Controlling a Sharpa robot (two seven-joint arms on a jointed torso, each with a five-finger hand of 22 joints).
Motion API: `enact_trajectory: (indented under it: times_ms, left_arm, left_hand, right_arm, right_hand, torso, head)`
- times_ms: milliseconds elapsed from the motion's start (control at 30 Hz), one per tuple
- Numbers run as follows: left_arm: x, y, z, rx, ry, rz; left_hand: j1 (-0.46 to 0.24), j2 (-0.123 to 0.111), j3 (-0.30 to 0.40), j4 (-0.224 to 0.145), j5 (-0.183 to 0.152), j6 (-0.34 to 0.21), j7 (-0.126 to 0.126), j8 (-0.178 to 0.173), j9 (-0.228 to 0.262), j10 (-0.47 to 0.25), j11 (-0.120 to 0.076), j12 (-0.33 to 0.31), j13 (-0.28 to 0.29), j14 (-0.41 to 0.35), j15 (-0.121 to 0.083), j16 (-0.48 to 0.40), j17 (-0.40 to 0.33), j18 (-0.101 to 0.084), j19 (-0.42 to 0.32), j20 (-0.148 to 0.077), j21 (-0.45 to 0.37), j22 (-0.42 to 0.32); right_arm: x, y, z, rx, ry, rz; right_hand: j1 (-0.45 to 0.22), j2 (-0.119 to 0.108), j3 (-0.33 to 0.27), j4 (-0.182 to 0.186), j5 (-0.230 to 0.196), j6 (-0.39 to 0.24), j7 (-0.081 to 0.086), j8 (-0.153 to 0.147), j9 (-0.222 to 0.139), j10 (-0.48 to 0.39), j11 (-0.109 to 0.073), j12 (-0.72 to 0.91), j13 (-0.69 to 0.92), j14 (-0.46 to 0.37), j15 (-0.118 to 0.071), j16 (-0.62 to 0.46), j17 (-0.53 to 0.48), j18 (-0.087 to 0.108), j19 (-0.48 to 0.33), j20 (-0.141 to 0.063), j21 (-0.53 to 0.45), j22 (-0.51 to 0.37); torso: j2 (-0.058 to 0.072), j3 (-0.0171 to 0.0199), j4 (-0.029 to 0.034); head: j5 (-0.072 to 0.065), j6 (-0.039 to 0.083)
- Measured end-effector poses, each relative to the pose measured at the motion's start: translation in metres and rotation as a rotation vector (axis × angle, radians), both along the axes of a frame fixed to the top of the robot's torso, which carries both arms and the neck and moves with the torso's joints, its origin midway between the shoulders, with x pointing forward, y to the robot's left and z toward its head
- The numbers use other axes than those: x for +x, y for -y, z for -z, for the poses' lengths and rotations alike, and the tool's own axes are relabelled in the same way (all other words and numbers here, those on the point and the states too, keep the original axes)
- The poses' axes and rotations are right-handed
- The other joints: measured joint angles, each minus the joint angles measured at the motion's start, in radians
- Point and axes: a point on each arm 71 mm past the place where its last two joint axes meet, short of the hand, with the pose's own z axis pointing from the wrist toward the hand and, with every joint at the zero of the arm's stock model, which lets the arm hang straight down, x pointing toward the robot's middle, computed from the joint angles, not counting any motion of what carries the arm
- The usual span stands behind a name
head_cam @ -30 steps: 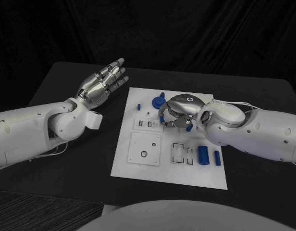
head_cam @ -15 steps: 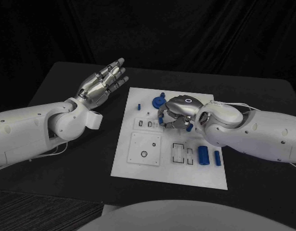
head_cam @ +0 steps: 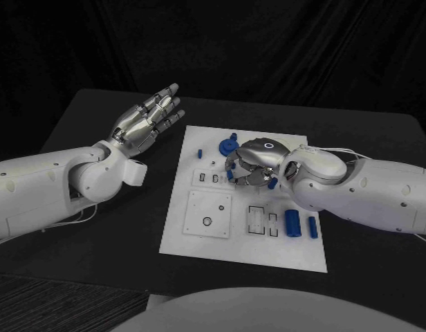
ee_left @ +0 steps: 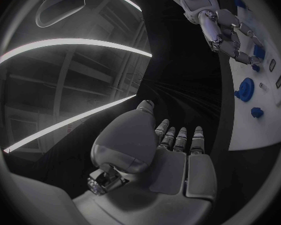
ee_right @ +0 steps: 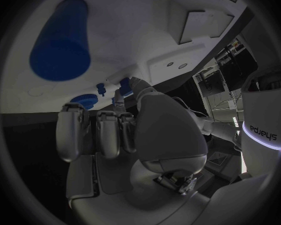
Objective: Assemble the parts on the task board
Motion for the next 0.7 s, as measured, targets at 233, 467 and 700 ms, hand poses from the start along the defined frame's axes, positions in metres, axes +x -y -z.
enact_trajectory:
  times_ms: [233,467,700]
  left_arm:
    - [0.0001,0.0009,0.0001,0.000,-0.001,0.002]
    - [0.0002,0.0007,0.0003,0.000,-0.001,0.002]
    - [0.0004,0.0006,0.0005,0.000,-0.002,0.002]
  left_hand:
    - [0.000,0.000,0.000,0.000,0.000,0.000,0.000,0.000,0.000,0.000,0.000,0.000,0.000,0.000,0.000,0.000,0.000,0.000,0.000,0.000,0.000,0.000]
    - [0.000,0.000,0.000,0.000,0.000,0.000,0.000,0.000,0.000,0.000,0.000,0.000,0.000,0.000,0.000,0.000,0.000,0.000,0.000,0.000,0.000,0.000]
    - [0.000,0.000,0.000,0.000,0.000,0.000,0.000,0.000,0.000,0.000,0.000,0.000,0.000,0.000,0.000,0.000,0.000,0.000,0.000,0.000,0.000,0.000]
  right_arm:
    - [-0.0001,-0.0003,0.0008,-0.006,-0.006,0.001]
    - [-0.0004,-0.0008,0.0016,-0.019,-0.004,-0.003]
    - [-0.0005,-0.0007,0.0018,-0.029,0.002,-0.007]
  right_hand:
    - [-0.008,0.000,-0.003,-0.008,-0.038,-0.023,0.004,-0.018,-0.016,-0.003,0.003,0.000,0.000,0.003,0.003,-0.004,0.000,0.000,0.000,0.000,-0.004,0.001]
    - [-0.012,-0.004,-0.013,-0.019,-0.088,-0.078,0.004,-0.056,-0.051,-0.003,0.003,0.000,0.000,0.003,0.003,-0.008,0.000,0.000,-0.003,0.004,-0.009,0.001]
    - [-0.040,-0.016,-0.036,-0.008,-0.181,-0.142,0.006,-0.111,-0.102,0.000,0.007,0.000,0.000,0.000,0.007,-0.013,0.000,0.000,0.000,0.007,-0.017,0.001]
  torso:
    - [0.000,0.0000,-0.0001]
    - [0.000,0.0000,-0.0001]
    - [0.000,0.0001,0.0000]
  head:
    - [0.000,0.000]
    - [0.000,0.000]
    - [-0.001,0.000]
